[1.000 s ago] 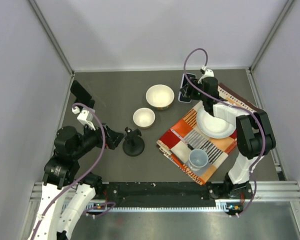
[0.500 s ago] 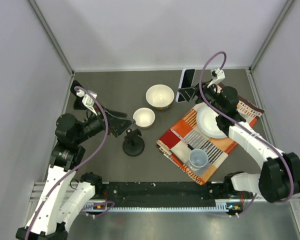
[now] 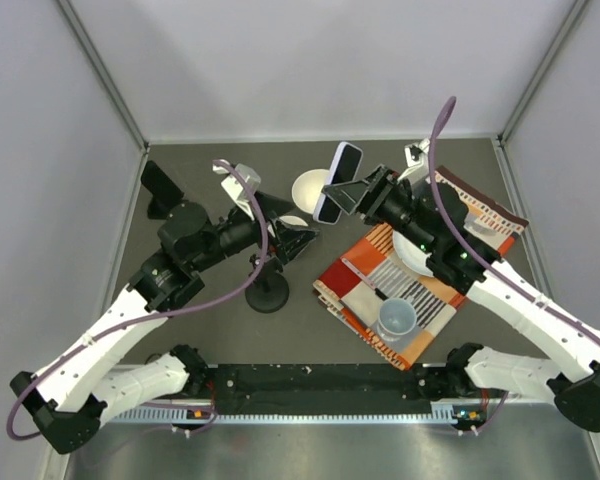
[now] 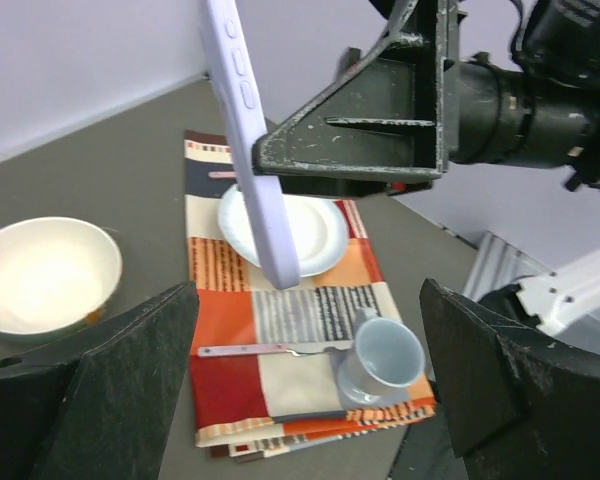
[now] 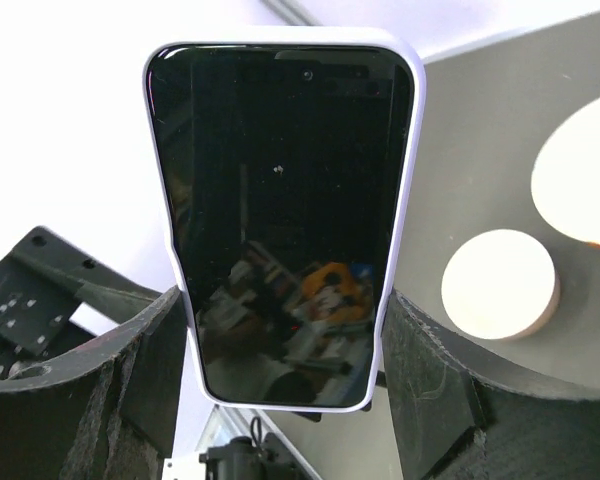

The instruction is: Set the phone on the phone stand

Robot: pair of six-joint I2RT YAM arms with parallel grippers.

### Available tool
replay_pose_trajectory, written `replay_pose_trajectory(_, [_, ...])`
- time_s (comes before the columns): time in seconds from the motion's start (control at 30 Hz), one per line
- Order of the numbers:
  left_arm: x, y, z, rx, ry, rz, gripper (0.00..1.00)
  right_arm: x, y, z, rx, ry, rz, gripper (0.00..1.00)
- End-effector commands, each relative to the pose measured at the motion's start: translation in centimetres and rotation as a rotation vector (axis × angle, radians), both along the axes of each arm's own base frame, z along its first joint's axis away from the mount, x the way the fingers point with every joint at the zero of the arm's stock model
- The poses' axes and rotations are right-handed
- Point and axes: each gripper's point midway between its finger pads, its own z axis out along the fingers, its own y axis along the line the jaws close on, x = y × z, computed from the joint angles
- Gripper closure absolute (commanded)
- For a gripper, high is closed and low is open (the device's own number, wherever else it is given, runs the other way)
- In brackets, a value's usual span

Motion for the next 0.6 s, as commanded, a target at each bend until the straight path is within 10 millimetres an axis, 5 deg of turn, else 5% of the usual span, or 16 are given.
replay_pose_trajectory(0.0, [1.9,0.3,1.2,0.034,-0.093,0.112,0.04,0.4,-1.8,2.1,0.137,0.083,-0.142,1.0])
replay_pose_trajectory(0.37, [3.0,-2.0,0.0,0.082,-0.064,0.088,0.15,-1.8,-0.3,3.2,0.206,0.116,-0.099,1.0])
replay_pose_trajectory(0.57, [4.1,-2.6,-0.2,0.083,-0.038,0.108,0.41,-2.6,0.2,3.6,0.25,0.151,-0.117,1.0])
